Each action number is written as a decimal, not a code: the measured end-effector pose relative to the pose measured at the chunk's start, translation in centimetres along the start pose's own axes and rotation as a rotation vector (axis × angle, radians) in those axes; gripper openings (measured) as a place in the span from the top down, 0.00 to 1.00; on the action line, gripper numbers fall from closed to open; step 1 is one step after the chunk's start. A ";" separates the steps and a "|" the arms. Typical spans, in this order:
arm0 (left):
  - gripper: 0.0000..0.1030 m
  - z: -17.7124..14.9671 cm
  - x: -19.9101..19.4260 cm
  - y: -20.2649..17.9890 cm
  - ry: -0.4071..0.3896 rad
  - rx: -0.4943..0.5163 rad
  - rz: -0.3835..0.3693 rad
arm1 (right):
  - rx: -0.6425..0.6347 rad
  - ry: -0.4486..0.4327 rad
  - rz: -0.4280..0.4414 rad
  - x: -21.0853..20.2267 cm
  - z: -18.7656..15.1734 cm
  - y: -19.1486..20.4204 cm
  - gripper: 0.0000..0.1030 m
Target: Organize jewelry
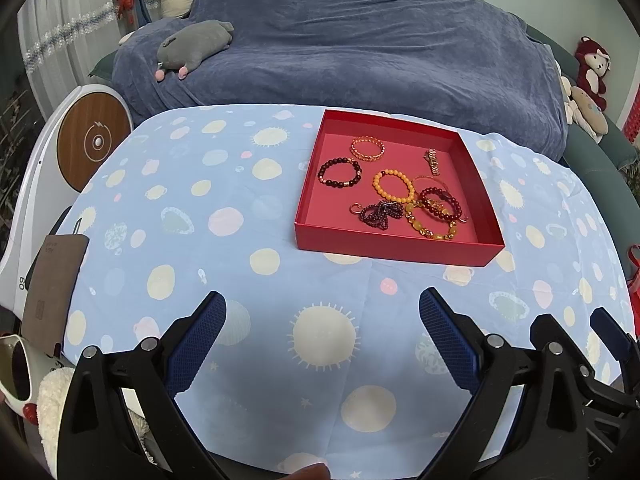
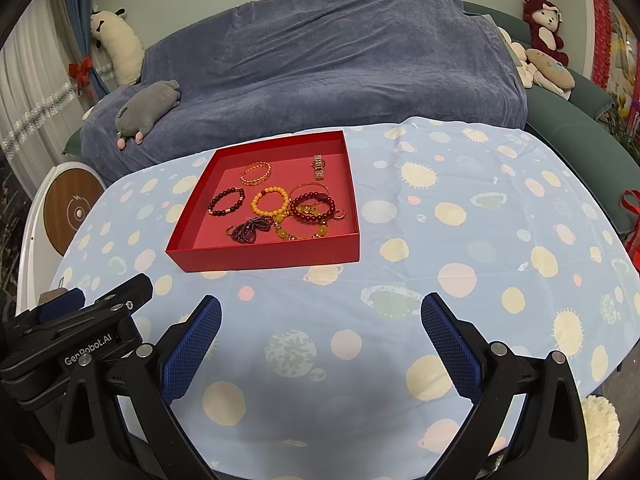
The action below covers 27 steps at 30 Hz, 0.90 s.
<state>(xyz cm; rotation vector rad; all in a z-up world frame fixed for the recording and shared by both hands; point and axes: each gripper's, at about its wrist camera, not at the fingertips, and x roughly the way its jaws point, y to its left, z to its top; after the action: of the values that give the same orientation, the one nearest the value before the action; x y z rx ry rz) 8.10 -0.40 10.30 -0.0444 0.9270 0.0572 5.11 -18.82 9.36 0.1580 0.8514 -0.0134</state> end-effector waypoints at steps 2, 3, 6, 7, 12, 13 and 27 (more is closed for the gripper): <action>0.10 0.0 0.0 0.0 0.000 0.001 0.000 | 0.000 0.000 0.000 0.0 0.0 0.0 0.06; 0.10 0.0 0.0 0.0 0.000 0.000 0.000 | 0.000 0.000 0.000 -0.1 -0.1 0.1 0.06; 0.10 0.0 0.0 0.0 -0.001 -0.001 0.000 | 0.000 -0.001 -0.001 -0.1 -0.1 0.1 0.06; 0.10 0.0 0.0 0.0 0.000 -0.001 0.000 | 0.000 -0.001 -0.001 -0.1 -0.1 0.1 0.06; 0.10 0.0 0.0 0.0 0.000 0.000 0.001 | -0.001 0.000 -0.001 0.0 -0.1 0.1 0.06; 0.10 0.0 0.0 0.0 0.001 0.000 0.000 | -0.001 0.000 -0.001 -0.1 -0.1 0.1 0.06; 0.10 0.0 0.0 0.1 0.001 -0.003 0.001 | -0.002 -0.001 -0.001 0.0 -0.1 0.1 0.06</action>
<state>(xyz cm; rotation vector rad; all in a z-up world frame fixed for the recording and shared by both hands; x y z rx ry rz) 8.05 -0.28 10.27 -0.0469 0.9274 0.0591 5.03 -18.68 9.35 0.1561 0.8504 -0.0133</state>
